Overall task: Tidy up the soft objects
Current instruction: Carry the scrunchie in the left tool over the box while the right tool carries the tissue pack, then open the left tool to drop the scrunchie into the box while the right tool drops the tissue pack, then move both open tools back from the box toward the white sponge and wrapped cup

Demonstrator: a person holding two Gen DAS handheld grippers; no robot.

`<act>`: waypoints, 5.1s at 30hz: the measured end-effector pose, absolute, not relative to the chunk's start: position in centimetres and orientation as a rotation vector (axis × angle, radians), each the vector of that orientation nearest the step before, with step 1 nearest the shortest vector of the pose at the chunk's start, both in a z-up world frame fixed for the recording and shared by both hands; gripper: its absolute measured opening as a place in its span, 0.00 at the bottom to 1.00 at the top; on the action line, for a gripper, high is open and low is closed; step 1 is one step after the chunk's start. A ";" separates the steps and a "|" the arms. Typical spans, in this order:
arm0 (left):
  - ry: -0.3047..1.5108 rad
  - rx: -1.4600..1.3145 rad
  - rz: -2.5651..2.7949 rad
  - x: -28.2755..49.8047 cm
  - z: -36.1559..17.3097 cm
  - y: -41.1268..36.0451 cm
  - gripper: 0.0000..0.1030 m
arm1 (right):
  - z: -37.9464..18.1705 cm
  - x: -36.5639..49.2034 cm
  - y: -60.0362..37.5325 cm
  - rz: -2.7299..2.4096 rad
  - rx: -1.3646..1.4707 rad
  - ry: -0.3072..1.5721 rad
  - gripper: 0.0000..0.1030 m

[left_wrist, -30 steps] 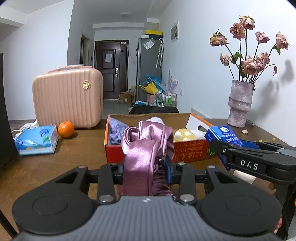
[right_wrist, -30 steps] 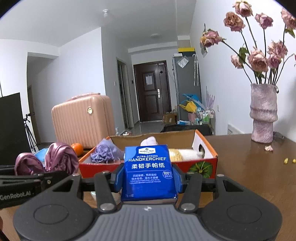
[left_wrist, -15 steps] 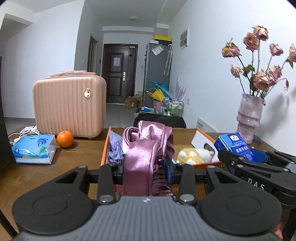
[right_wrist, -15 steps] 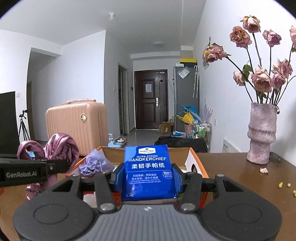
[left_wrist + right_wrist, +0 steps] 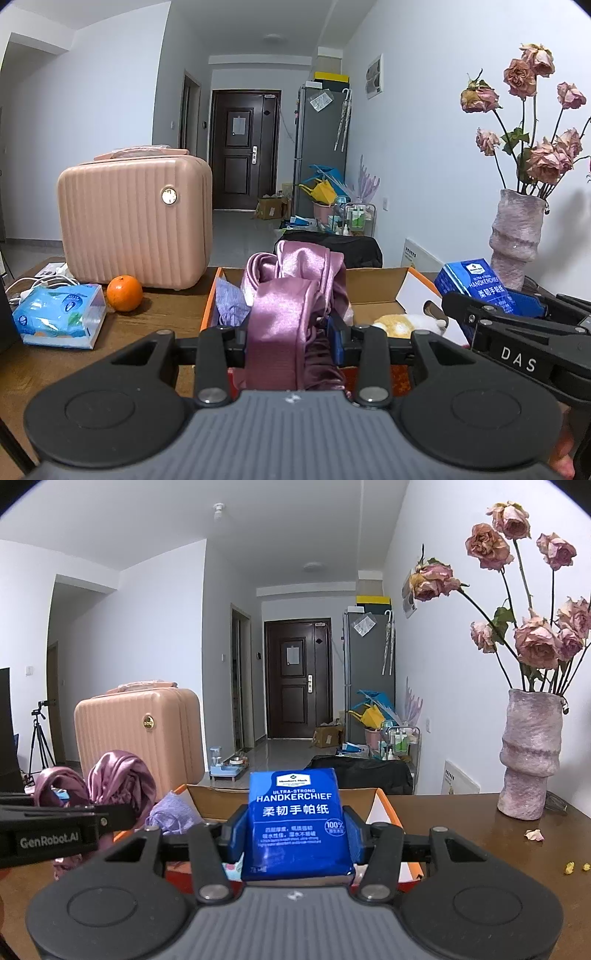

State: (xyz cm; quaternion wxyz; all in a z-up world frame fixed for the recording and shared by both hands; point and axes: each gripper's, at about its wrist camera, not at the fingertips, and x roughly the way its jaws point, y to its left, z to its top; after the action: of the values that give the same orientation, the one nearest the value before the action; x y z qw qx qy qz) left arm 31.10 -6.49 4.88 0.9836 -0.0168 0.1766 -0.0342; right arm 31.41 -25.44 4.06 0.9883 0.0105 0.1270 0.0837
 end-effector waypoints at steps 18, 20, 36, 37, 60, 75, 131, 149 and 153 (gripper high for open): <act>0.360 -0.040 -0.071 36.7 4.6 -6.6 0.36 | 3.8 37.4 -25.2 0.145 0.032 0.282 0.49; 0.366 -0.039 -0.071 37.4 4.4 -6.5 0.36 | 3.7 38.1 -25.3 0.141 0.032 0.286 0.49; 0.387 -0.033 -0.063 42.0 3.8 -6.9 0.36 | 3.7 43.2 -25.4 0.104 0.031 0.312 0.49; 0.388 -0.033 -0.062 42.3 3.8 -6.9 0.36 | 3.7 43.4 -25.5 0.103 0.033 0.312 0.49; 0.438 -0.015 -0.037 46.8 2.7 -7.4 0.36 | 1.9 48.1 -24.6 0.081 -0.010 0.404 0.49; 0.471 -0.005 -0.010 47.6 1.9 -6.6 0.48 | 1.5 48.8 -24.8 0.072 -0.004 0.443 0.62; 0.358 -0.003 0.100 38.6 3.1 -3.7 1.00 | 2.9 39.9 -26.5 0.011 -0.007 0.362 1.00; 0.354 0.031 0.068 32.5 2.5 -2.6 1.00 | 2.1 33.2 -26.9 0.027 -0.057 0.333 1.00; 0.357 0.042 0.056 31.1 2.3 -2.7 1.00 | 1.9 31.3 -26.9 0.028 -0.066 0.320 1.00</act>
State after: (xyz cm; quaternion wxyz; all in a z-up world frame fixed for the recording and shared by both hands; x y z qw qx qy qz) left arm 31.07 -2.66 2.33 0.9835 0.0211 0.1777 0.0278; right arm 31.30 -26.92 1.89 0.9866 -0.0328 0.1592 0.0141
